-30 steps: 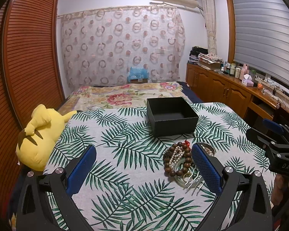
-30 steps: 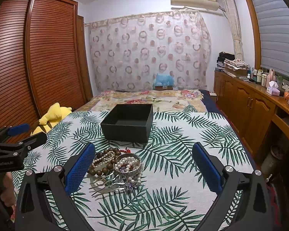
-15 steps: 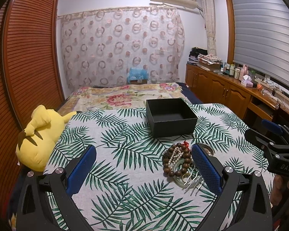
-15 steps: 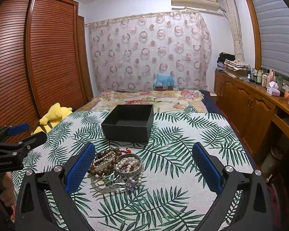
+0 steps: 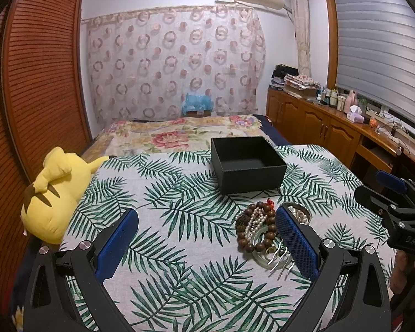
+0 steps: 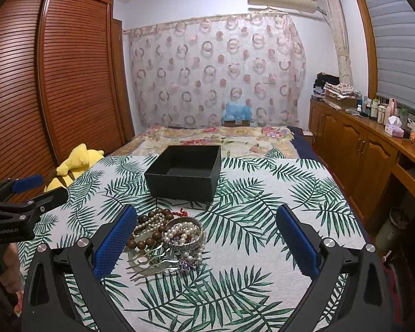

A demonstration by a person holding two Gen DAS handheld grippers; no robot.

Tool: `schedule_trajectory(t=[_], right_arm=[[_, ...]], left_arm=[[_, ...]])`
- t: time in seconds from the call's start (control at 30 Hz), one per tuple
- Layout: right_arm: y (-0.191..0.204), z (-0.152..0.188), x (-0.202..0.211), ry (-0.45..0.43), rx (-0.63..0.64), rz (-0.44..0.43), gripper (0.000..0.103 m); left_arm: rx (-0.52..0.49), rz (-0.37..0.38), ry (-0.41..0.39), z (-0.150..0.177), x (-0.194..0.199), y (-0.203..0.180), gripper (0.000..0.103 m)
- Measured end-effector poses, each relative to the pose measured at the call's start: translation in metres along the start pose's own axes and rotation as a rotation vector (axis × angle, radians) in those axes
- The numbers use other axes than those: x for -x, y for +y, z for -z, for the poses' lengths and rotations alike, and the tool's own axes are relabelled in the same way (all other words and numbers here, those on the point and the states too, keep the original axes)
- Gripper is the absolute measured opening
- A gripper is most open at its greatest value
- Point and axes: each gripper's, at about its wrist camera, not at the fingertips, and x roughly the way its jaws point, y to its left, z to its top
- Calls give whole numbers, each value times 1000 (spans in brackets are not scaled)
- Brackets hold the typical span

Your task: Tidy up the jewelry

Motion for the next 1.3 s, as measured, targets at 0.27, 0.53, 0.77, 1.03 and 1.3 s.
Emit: schedule_trajectory(t=[0.27, 0.53, 0.77, 1.03, 1.3], right_arm=[[-4, 5, -32, 59, 61, -46, 96], [-4, 12, -77, 175, 111, -156, 86], [7, 19, -111, 293, 159, -239, 85], [11, 26, -136, 384, 174, -279, 78], [12, 28, -130, 370, 198, -292, 61]], left_arm=[[-5, 32, 56, 9, -23, 10, 95], [-8, 72, 116, 22, -45, 13, 96], [-4, 116, 175, 34, -63, 14, 95], [-5, 154, 226, 43, -81, 13, 88], [-25, 217, 252, 30, -101, 7, 72]])
